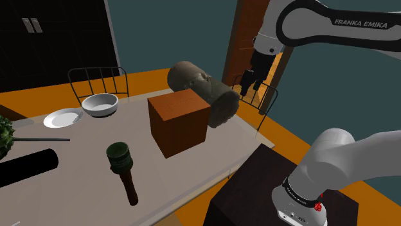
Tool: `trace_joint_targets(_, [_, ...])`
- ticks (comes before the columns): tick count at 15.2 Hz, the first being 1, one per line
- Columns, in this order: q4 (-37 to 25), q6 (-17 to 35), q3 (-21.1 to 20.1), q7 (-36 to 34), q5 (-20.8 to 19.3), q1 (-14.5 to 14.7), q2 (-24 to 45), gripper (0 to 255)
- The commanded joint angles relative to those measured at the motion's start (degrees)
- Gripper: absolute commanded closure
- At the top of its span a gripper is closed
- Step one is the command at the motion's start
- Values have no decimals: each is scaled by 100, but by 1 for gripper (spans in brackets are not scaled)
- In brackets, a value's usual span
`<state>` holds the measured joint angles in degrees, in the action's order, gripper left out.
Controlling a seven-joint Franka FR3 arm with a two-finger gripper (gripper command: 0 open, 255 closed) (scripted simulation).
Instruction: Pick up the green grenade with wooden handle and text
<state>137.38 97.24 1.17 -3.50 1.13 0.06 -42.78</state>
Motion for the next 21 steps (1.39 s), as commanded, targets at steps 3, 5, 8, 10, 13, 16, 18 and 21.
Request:
trace_joint_targets(3, [-88, 182, -154, -49, 111, 139, 264, 0])
trace_joint_targets(5, [-195, 356, -307, -96, 211, 272, 538, 0])
trace_joint_targets(8, [-390, 600, -535, -161, 338, 456, 963, 0])
trace_joint_targets(10, [-543, 749, -686, -205, 406, 571, 1254, 0])
trace_joint_targets(13, [-805, 953, -914, -271, 480, 729, 1700, 0])
trace_joint_targets(16, [-1104, 1130, -1139, -344, 515, 874, 2157, 0])
trace_joint_targets(18, [-1324, 1232, -1287, -398, 516, 967, 2466, 0])
trace_joint_targets(21, [-1685, 1361, -1507, -488, 482, 1101, 2938, 0])
